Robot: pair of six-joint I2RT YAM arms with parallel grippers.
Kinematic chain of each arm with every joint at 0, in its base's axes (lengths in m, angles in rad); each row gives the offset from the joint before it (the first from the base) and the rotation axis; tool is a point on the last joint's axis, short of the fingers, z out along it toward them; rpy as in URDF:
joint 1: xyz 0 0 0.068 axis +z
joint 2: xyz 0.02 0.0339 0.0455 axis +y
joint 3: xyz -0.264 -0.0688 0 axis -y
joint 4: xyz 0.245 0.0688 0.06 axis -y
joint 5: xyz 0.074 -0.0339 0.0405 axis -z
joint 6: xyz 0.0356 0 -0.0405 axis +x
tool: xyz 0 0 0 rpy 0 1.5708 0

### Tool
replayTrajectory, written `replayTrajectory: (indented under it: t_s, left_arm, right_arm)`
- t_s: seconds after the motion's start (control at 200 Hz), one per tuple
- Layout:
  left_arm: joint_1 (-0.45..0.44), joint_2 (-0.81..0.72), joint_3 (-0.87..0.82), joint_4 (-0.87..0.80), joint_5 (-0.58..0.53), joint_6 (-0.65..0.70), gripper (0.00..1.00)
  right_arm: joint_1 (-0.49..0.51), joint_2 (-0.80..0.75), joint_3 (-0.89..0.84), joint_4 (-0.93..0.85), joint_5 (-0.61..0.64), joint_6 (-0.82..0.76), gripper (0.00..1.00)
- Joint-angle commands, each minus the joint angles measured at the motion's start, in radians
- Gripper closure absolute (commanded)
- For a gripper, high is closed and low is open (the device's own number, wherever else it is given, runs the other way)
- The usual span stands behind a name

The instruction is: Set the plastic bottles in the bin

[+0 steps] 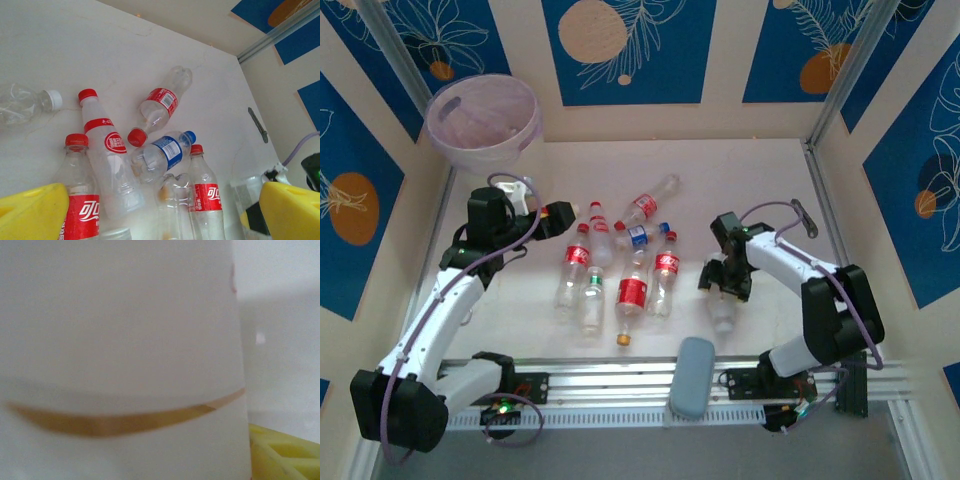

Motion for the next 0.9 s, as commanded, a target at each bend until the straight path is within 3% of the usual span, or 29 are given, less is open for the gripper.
replayTrajectory:
  t_s: [0.0, 0.06, 0.235, 0.48, 0.695, 0.895]
  left_arm:
    - [-0.013, -0.013, -0.01, 0.029, -0.008, -0.009, 0.02]
    - [-0.013, -0.013, -0.013, 0.03, -0.007, -0.01, 0.02]
    - [-0.013, -0.011, -0.016, 0.025, -0.009, -0.007, 0.02]
    - [-0.013, 0.007, -0.027, 0.051, -0.002, -0.017, 0.02]
    - [-0.022, 0.024, -0.04, 0.082, 0.006, -0.034, 0.02]
    - [-0.032, 0.026, -0.045, 0.098, 0.021, -0.055, 0.02]
  right_arm:
    - [-0.039, 0.05, 0.069, 0.046, 0.038, -0.076, 0.31]
    - [-0.056, 0.075, 0.093, 0.059, 0.033, -0.091, 0.28]
    - [-0.052, 0.095, 0.108, 0.049, 0.013, -0.103, 0.08]
    - [-0.014, 0.021, -0.006, 0.024, 0.002, -0.046, 0.05]
    - [-0.012, -0.012, -0.07, 0.058, 0.013, -0.022, 0.13]
    - [-0.003, -0.042, -0.035, 0.071, 0.066, -0.052, 0.33]
